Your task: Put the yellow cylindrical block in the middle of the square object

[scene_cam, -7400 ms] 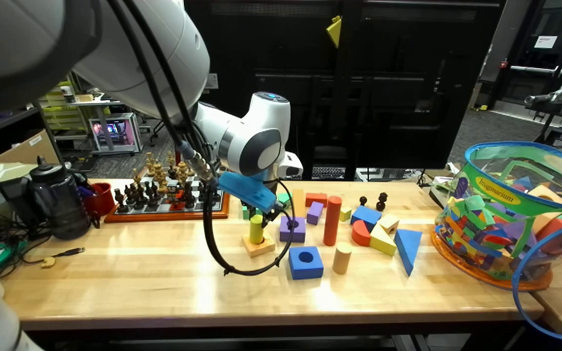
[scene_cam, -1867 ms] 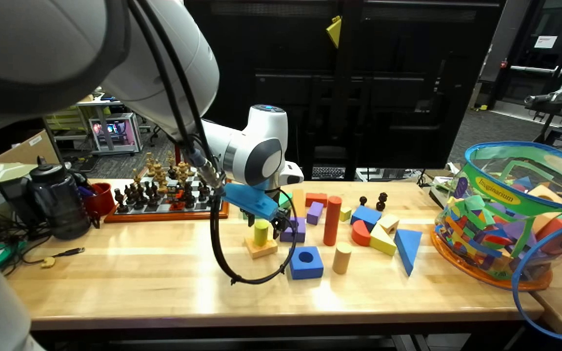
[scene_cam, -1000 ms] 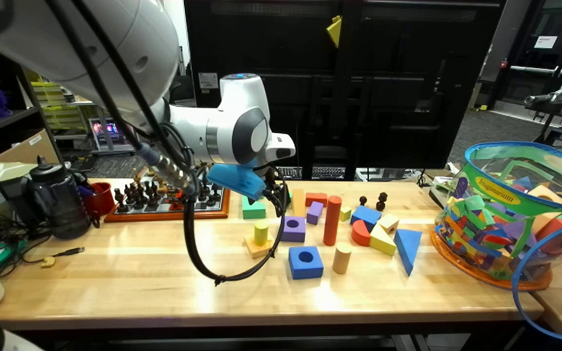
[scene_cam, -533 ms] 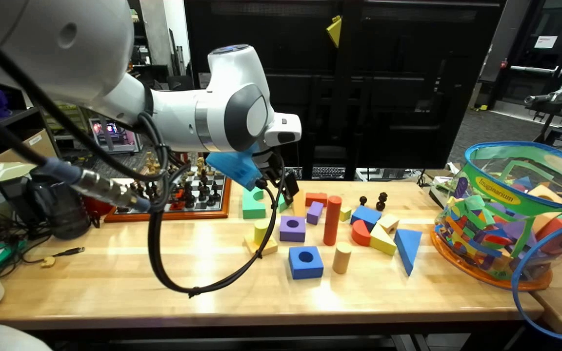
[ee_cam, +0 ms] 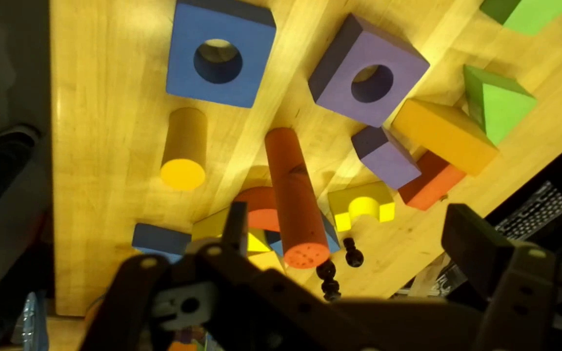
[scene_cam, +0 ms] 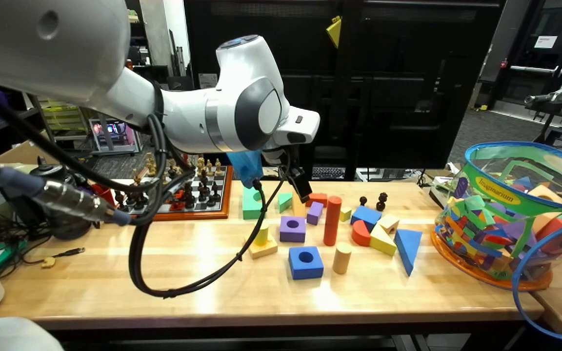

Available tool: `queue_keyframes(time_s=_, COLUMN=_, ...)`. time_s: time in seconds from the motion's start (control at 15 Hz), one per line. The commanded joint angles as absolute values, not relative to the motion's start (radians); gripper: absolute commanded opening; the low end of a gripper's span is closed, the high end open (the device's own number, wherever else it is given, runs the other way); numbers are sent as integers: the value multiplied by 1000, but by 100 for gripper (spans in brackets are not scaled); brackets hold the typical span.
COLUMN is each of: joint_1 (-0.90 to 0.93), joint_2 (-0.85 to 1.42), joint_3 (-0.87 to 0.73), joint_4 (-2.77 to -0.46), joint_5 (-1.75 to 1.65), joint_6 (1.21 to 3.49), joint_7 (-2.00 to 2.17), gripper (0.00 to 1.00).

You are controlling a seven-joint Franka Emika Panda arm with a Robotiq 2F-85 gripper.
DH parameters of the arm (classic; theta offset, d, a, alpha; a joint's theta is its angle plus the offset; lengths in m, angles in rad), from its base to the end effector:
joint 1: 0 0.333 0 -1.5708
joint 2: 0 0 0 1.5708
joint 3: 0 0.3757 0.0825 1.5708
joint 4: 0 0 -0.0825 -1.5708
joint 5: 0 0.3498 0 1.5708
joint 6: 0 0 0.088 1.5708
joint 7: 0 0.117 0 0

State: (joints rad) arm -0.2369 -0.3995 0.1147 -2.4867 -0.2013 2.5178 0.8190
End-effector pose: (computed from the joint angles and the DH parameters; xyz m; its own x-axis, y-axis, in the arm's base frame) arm 0.4019 -0.0431 0.5394 0.6055 -0.6714 0.4273 -0.6897 -0.7106 -0.1391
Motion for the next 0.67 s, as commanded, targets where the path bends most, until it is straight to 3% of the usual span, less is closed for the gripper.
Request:
queue_keyframes(time_s=0.0, joint_1=-304, joint_2=-372, joint_3=174, joint_4=-2462, joint_5=-296, joint_6=2547, joint_7=1016, gripper=100)
queue_keyframes(time_s=0.6, joint_1=-281, joint_2=-323, joint_3=150, joint_4=-2423, joint_5=-445, joint_6=2515, joint_7=1229, gripper=100)
